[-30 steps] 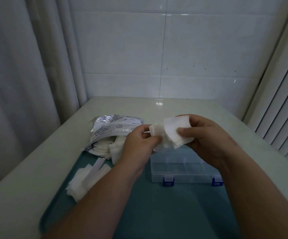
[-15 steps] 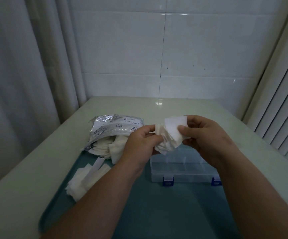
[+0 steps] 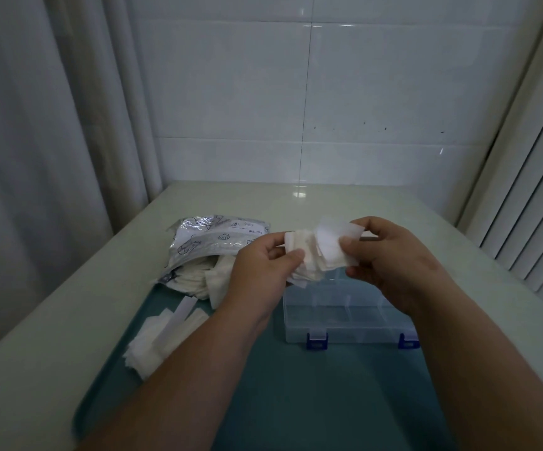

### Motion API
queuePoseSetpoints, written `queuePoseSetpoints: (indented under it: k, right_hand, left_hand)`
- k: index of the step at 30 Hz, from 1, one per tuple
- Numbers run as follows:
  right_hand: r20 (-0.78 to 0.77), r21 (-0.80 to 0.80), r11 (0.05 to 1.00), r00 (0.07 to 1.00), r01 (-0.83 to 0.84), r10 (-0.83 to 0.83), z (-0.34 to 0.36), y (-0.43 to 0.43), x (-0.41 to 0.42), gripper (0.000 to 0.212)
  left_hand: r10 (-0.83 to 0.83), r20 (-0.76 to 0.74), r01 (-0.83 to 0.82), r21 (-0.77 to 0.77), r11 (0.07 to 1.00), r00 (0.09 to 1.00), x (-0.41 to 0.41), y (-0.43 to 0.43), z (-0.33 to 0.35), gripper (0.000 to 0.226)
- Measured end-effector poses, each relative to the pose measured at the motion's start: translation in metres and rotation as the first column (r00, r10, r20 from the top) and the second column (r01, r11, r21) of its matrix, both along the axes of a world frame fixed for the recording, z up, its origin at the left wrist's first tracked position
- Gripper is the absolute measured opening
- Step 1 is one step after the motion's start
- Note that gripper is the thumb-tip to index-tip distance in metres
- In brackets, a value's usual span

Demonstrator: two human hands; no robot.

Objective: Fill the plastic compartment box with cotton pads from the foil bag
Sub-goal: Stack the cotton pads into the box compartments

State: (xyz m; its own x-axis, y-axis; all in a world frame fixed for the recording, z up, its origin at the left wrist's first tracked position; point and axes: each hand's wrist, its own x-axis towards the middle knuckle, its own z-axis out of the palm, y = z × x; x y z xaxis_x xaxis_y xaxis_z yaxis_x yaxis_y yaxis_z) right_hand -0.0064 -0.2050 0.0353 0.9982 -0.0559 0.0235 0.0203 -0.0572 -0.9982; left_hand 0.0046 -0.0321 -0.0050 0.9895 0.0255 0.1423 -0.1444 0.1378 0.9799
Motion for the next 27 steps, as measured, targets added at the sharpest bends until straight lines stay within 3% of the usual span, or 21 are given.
queuePoseSetpoints:
  k: [4, 7, 12, 21, 27]
  right_hand:
    - [0.004, 0.025, 0.999, 0.999, 0.041, -0.041, 0.003, -0.009, 0.003, 0.02]
    - [-0.029, 0.058, 0.998, 0.999, -0.026, 0.028, 0.004, -0.014, 0.003, 0.017]
    - [-0.062, 0.011, 0.985, 0.983, -0.175, 0.175, 0.001, -0.01, 0.001, 0.017]
    - [-0.021, -0.021, 0.993, 0.993, -0.113, 0.112, -0.002, -0.007, 0.004, 0.019]
    - [-0.016, 0.034, 0.989, 0.99, -0.141, 0.142, -0.001, -0.004, 0.003, 0.022]
  left_hand:
    - [0.136, 0.021, -0.137, 0.03, 0.99, 0.99, 0.003, 0.003, -0.001, 0.028]
    - [0.163, 0.042, -0.165, 0.044, 0.985, 0.986, 0.003, 0.004, -0.001, 0.027]
    - [0.147, 0.054, -0.149, 0.048, 0.988, 0.988, 0.002, 0.002, 0.0, 0.029]
    - [0.096, 0.065, -0.099, 0.052, 0.994, 0.993, -0.003, 0.001, 0.004, 0.042]
    - [0.066, 0.125, -0.081, 0.126, 0.989, 0.99, -0.006, -0.001, 0.006, 0.037]
